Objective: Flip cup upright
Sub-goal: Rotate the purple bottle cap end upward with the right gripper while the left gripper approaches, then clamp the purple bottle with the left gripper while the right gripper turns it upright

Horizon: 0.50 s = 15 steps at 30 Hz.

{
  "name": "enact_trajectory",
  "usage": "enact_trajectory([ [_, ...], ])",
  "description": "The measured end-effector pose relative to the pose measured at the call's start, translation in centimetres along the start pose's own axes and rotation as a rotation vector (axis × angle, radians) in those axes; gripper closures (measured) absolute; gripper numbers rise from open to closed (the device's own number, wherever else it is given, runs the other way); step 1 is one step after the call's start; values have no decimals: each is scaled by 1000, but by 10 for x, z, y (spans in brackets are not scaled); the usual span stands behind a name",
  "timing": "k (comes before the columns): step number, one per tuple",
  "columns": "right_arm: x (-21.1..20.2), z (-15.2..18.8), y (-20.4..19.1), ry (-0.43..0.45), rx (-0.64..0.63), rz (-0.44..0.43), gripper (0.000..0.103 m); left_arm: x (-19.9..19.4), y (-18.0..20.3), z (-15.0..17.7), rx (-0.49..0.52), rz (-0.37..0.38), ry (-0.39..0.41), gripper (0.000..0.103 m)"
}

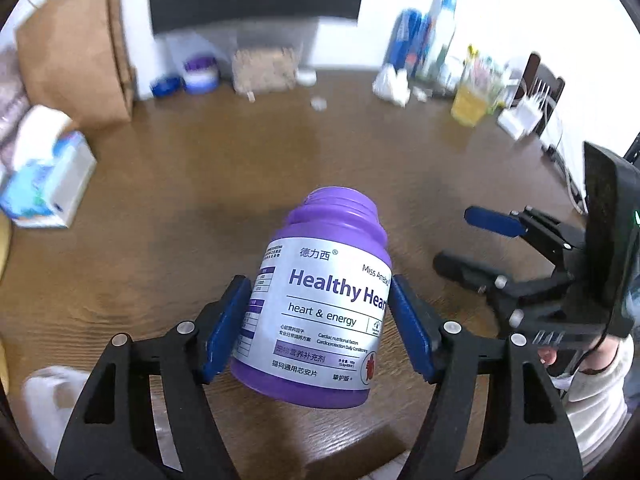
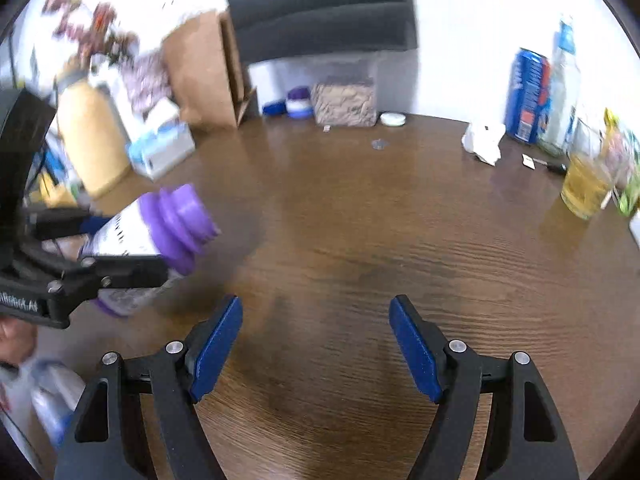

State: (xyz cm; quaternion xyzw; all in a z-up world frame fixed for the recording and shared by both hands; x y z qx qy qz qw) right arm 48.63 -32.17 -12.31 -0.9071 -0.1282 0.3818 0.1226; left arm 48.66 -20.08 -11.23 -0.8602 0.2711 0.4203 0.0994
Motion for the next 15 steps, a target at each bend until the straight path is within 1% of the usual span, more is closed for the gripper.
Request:
enact_trajectory([
  [2,-16,-13,-7,26,123,-126,23,-21,1,-6,11,10,67,36],
  [4,-32,-25,-23,33,219,-274,23,-44,1,-14,16,19,139,36],
  [5,-39,-28,-32,28,247,-340,23,-54,2,-18,20,27,171,36],
  [7,-51,-34,-57,0,296,-504,23,-69,5,-24,33,54,225,36],
  [9,-56,-36,-76,-37,330,-610,23,-76,7,-23,41,73,240,36],
  [10,-56,-37,-85,-63,349,-657,23,-78,10,-23,49,73,245,36],
  [12,-55,-36,-100,-104,398,-722,23,-82,15,-21,71,78,268,36],
  [14,-54,-37,-112,-125,418,-753,23,-89,22,-18,84,97,303,36],
  [15,-53,-38,-118,-131,414,-748,22,-92,23,-19,88,102,320,36],
])
Point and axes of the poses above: each gripper's, at about its wrist camera, not at the fingertips, and x roughly the way its jaws point, y to its right, z to its underside, the point moved 10 cm from there along x, roughly the way its jaws point, and after that the axes turned 8 degrees about x, right-handed, at the moved point
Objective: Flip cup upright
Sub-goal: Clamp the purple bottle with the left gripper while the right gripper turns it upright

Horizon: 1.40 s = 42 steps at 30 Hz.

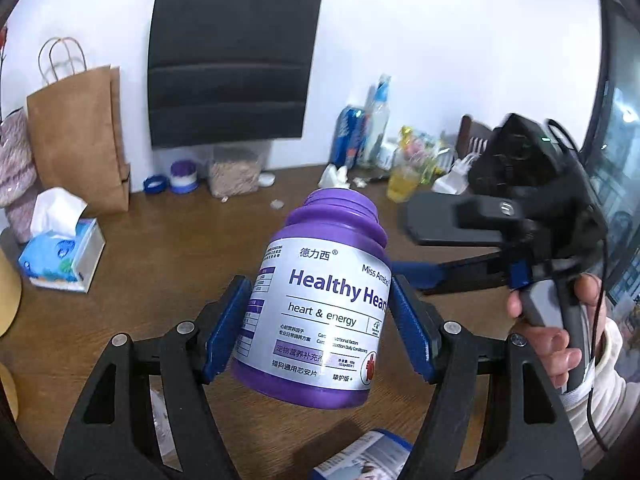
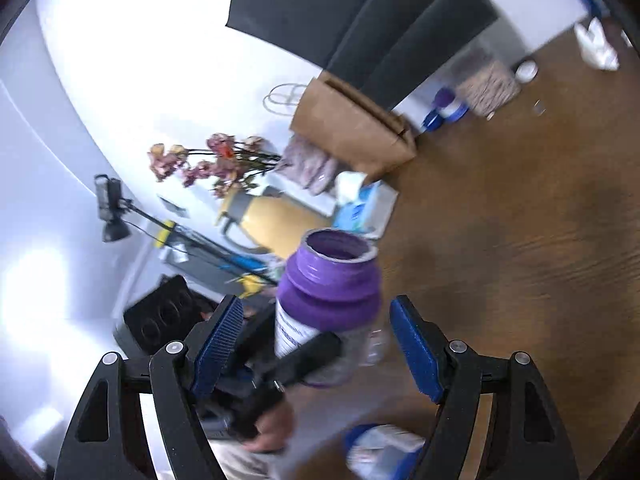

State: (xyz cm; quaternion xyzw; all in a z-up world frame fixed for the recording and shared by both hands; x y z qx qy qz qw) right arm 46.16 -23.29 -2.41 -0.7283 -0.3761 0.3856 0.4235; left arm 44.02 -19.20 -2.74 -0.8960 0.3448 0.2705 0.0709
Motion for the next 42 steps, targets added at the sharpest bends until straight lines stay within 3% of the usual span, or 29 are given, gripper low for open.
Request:
enact_trajectory([
  [3,6,-3,-4,26,-35,79,39,-7,-2,-8,19,-6,52,38],
  [8,3,-16,-16,69,-84,113,39,-7,-5,-23,59,39,72,38],
  [11,-2,-25,-17,112,-155,192,39,3,-4,-30,94,116,53,38],
  [13,0,-27,-17,121,-205,235,39,10,-2,-36,136,127,50,38],
  [16,2,-30,-20,131,-277,273,39,17,0,-44,213,125,52,29],
  [20,3,-39,-12,154,-337,340,39,33,-5,-47,236,206,29,29],
  [26,12,-42,7,139,-359,384,39,51,-15,-30,159,243,28,29],
  [30,17,-29,11,122,-392,387,39,52,-10,-20,166,152,0,24],
  [34,25,-7,22,76,-469,476,39,64,-1,10,144,91,-80,23],
  [38,25,8,37,43,-490,511,39,68,0,32,62,158,-136,23],
  [42,28,24,52,9,-507,520,39,73,7,56,87,160,-214,21],
])
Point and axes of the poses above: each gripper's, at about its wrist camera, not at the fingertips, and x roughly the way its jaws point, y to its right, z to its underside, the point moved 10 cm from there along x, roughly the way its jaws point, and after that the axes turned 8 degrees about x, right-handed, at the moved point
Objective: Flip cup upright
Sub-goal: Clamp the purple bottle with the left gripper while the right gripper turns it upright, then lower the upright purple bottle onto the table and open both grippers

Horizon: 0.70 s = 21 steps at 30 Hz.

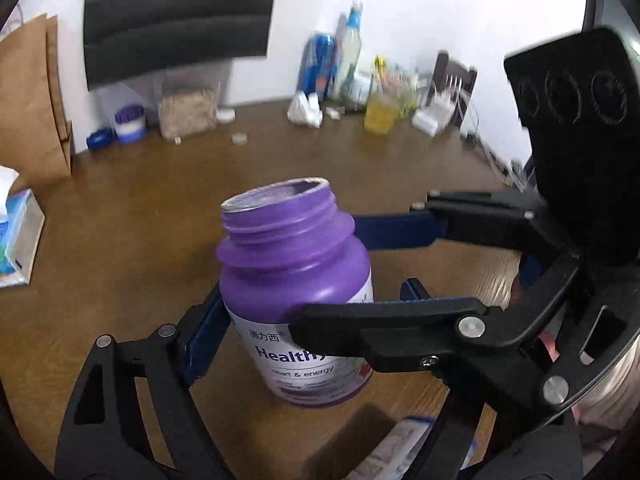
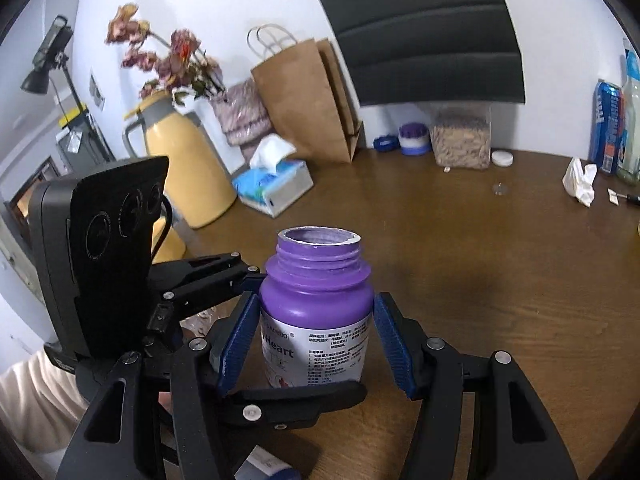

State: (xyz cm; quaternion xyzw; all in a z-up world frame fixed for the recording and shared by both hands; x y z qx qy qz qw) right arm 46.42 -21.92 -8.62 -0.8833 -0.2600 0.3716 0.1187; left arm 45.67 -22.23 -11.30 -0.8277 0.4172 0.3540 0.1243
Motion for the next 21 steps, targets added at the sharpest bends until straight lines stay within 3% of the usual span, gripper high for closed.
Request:
enact_trajectory([
  [8,2,31,3,-23,17,-23,39,-2,9,30,-17,59,-55,14],
  [11,-2,37,-1,-30,21,-28,39,-5,8,35,-29,49,-57,6],
  [21,1,62,-30,-64,-16,-27,39,-32,9,66,-42,17,-51,5],
])
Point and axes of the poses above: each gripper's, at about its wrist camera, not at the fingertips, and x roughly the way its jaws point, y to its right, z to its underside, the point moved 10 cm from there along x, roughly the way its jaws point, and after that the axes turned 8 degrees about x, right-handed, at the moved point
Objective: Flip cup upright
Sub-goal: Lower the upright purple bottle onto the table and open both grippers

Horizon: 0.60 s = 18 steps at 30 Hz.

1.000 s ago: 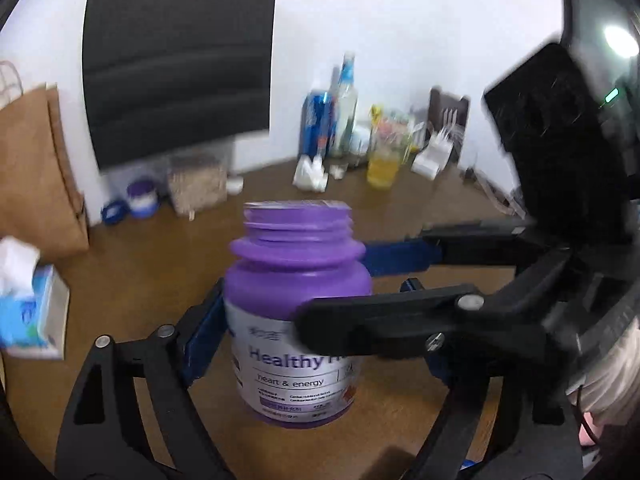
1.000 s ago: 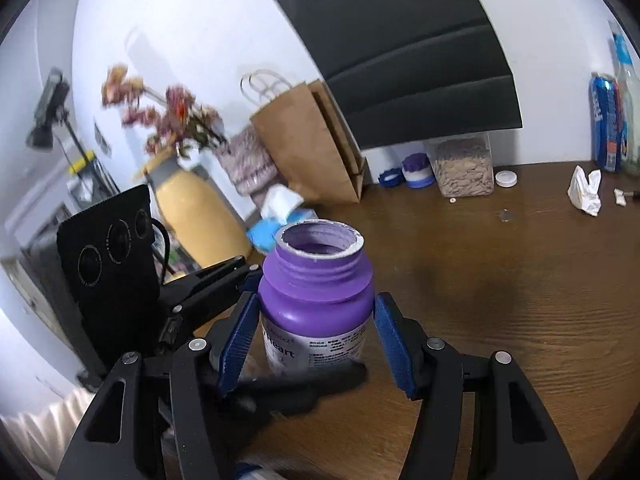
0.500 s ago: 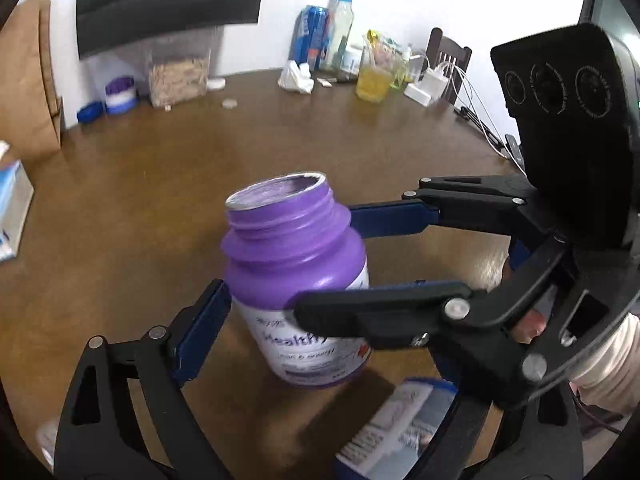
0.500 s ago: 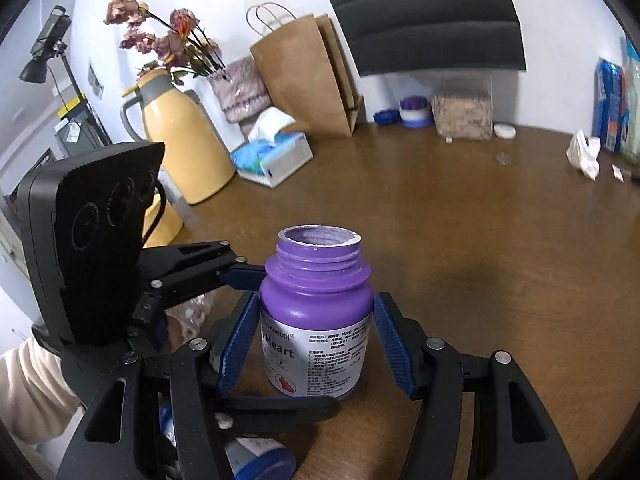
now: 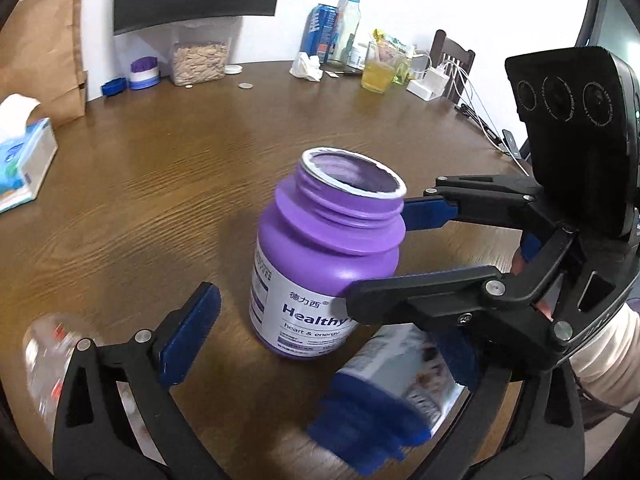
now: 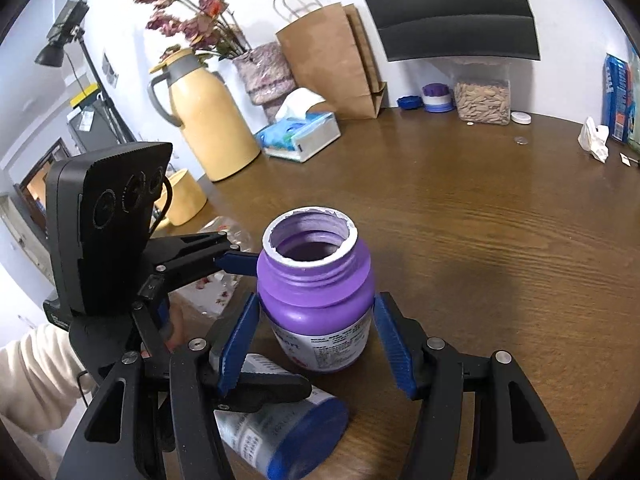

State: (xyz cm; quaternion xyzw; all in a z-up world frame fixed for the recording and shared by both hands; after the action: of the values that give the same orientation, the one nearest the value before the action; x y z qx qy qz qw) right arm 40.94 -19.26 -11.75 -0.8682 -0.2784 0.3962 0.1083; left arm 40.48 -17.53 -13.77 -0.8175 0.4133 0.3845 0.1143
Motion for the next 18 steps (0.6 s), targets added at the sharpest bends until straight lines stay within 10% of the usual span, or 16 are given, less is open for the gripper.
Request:
enact_trajectory([
  [18,-81,-4,-29,101,21,149,20,-77,2,-4,-71,-253,72,3],
])
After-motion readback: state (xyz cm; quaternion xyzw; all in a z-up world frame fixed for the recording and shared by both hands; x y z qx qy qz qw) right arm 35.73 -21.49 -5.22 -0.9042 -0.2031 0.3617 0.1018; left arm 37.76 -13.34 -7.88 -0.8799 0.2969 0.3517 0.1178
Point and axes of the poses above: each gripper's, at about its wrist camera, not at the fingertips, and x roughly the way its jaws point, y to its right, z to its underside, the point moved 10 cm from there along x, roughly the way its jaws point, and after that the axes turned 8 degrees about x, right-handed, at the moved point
